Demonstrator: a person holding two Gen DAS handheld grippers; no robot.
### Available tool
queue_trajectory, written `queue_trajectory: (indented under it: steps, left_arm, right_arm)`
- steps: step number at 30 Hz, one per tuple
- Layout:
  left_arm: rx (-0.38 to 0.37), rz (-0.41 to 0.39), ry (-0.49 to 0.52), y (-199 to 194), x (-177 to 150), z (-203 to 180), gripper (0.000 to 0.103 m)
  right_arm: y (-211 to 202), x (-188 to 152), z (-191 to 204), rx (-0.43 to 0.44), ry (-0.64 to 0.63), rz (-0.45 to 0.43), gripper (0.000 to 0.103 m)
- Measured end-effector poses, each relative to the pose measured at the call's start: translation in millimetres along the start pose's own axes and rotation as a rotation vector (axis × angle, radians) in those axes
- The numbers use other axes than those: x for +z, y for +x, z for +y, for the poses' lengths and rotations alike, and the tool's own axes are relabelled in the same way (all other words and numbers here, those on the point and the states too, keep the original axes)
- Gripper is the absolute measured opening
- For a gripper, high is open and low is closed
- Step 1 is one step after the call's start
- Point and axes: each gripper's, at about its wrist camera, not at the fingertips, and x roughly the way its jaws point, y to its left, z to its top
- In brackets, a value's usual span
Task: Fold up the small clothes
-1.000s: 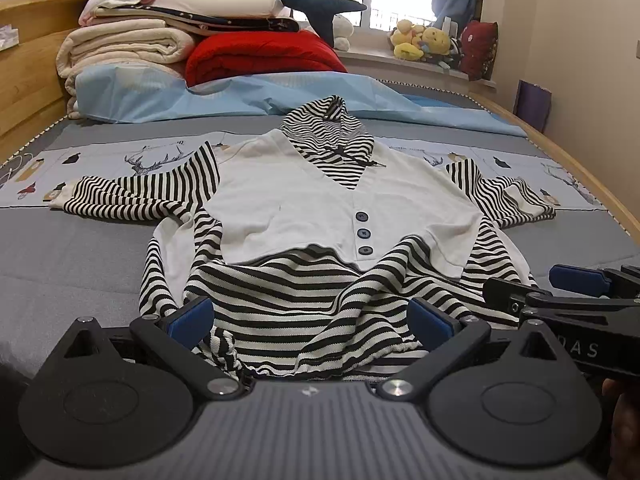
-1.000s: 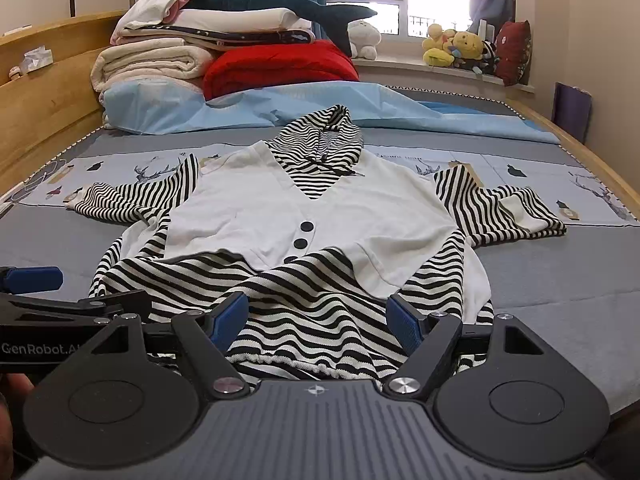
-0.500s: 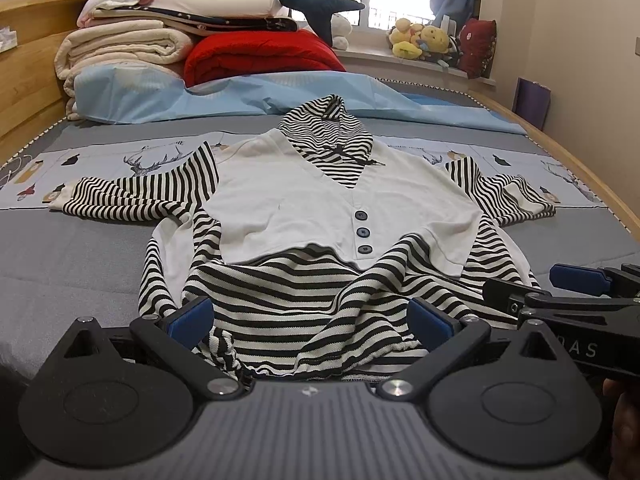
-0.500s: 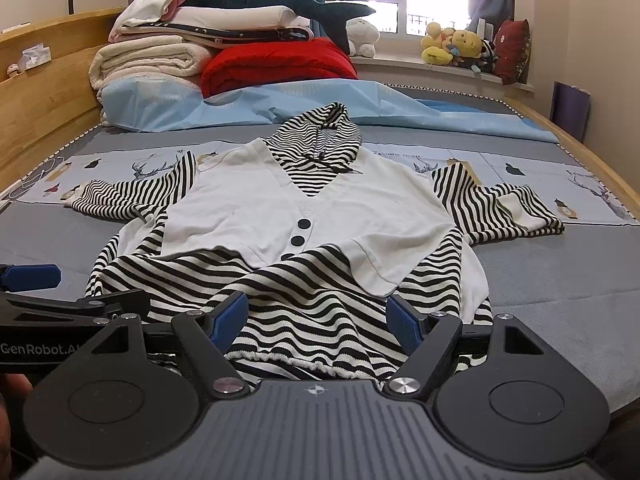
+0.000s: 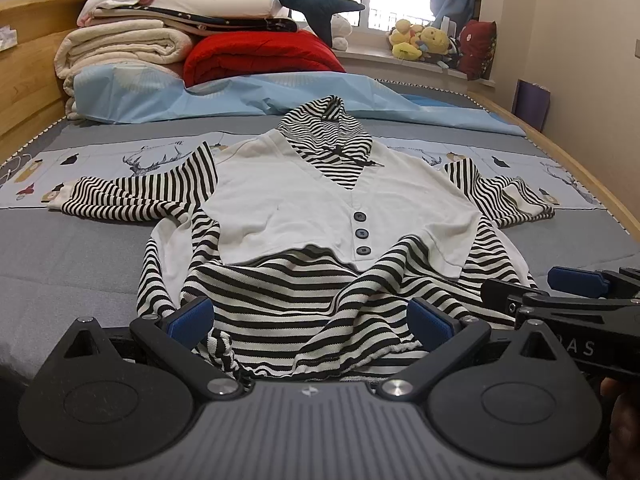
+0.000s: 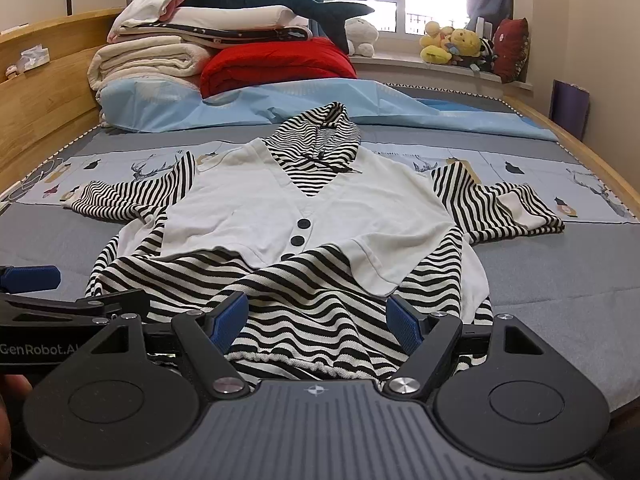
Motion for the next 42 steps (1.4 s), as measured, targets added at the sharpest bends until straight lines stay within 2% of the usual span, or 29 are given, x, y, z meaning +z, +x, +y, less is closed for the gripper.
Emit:
queue_trajectory:
  steps: [6, 8, 9, 11, 12, 13, 15, 16, 19, 21, 23, 24, 25, 27, 30, 32, 34, 35, 36, 38, 39, 40, 42]
  left_arm:
    - [0.004, -0.033, -0.013, -3.2, 15.2, 14.5, 0.103]
    - [0.013, -0.055, 0.014, -2.6, 29.3, 25.2, 0.101]
    - [0.040, -0.080, 0.056, -3.3, 39.4, 31.5, 0.098]
    - [0.038, -0.071, 0.079, 3.7, 53.9, 47.9, 0.095]
    - [0.028, -0.067, 0.082, 9.6, 63.0, 61.1, 0.089]
    - [0.002, -0.020, 0.060, 19.3, 67.5, 73.3, 0.077]
    - [-0.059, 0.060, 0.019, 43.2, 77.8, 104.3, 0.060]
    - [-0.062, 0.092, 0.009, 54.5, 80.9, 117.5, 0.054]
    - [-0.029, 0.233, -0.057, 88.7, 76.8, 156.4, 0.049]
    - [-0.071, 0.360, -0.229, 114.8, 62.7, 184.6, 0.049]
    - [-0.063, 0.468, -0.304, 130.5, 55.3, 201.6, 0.049]
    - [-0.044, 0.482, -0.304, 134.9, 55.4, 204.5, 0.049]
    - [-0.031, 0.458, -0.297, 136.7, 58.3, 205.9, 0.049]
    - [-0.047, 0.508, -0.316, 146.4, 54.9, 207.7, 0.049]
    - [-0.050, 0.552, -0.270, 153.3, 53.6, 200.9, 0.049]
    - [-0.016, 0.586, -0.207, 157.0, 50.5, 195.4, 0.042]
    - [0.000, 0.640, -0.171, 165.1, 42.1, 194.4, 0.014]
    - [0.009, 0.661, -0.162, 165.8, 38.2, 195.1, 0.008]
    - [0.015, 0.678, -0.158, 165.9, 35.0, 197.0, 0.003]
    - [0.011, 0.691, -0.139, 164.4, 31.0, 198.2, 0.002]
    - [0.006, 0.700, -0.121, 161.5, 29.6, 197.6, 0.002]
    - [-0.004, 0.704, -0.109, 160.1, 27.8, 196.3, 0.002]
    - [-0.020, 0.726, -0.079, 153.7, 25.0, 194.0, 0.002]
  right_arm:
    - [-3.1, 6.2, -9.9, -0.035, 0.037, -0.015, 0.076]
    - [-8.7, 11.5, -21.6, -0.034, 0.078, -0.055, 0.074]
    - [-11.8, 15.4, -28.2, -0.038, 0.084, -0.081, 0.073]
    - [-17.2, 26.5, -45.9, -0.059, 0.089, -0.130, 0.066]
    - [-16.5, 31.6, -55.9, -0.058, 0.111, -0.147, 0.065]
    - [-14.8, 38.4, -66.6, -0.078, 0.115, -0.153, 0.064]
    - [-8.1, 51.6, -87.4, -0.108, 0.094, -0.167, 0.063]
    - [-2.0, 58.1, -98.3, -0.122, 0.082, -0.158, 0.062]
    - [30.3, 67.4, -130.7, -0.090, 0.108, -0.054, 0.057]
    - [48.3, 65.9, -146.5, -0.099, 0.096, 0.013, 0.054]
    - [66.4, 57.8, -154.9, -0.130, 0.070, 0.098, 0.052]
    - [78.9, 51.9, -158.1, -0.132, 0.074, 0.169, 0.052]
    - [91.8, 46.4, -161.0, -0.119, 0.101, 0.234, 0.052]
    - [113.0, 37.5, -166.4, -0.104, 0.144, 0.339, 0.052]
    - [134.5, 25.4, -174.0, -0.131, 0.179, 0.463, 0.052]
    - [141.9, 19.0, -176.3, -0.130, 0.216, 0.517, 0.052]
    - [151.9, 14.2, -175.5, -0.123, 0.235, 0.557, 0.052]
    - [154.4, 12.2, -174.1, -0.124, 0.231, 0.574, 0.050]
    - [157.4, 10.6, -172.7, -0.126, 0.227, 0.582, 0.048]
    - [160.1, 8.8, -173.1, -0.127, 0.225, 0.595, 0.029]
    - [159.9, 8.5, -173.0, -0.122, 0.229, 0.594, 0.024]
    - [160.1, 8.3, -173.3, -0.116, 0.234, 0.593, 0.010]
    - [159.8, 7.4, -175.0, -0.105, 0.249, 0.589, 0.005]
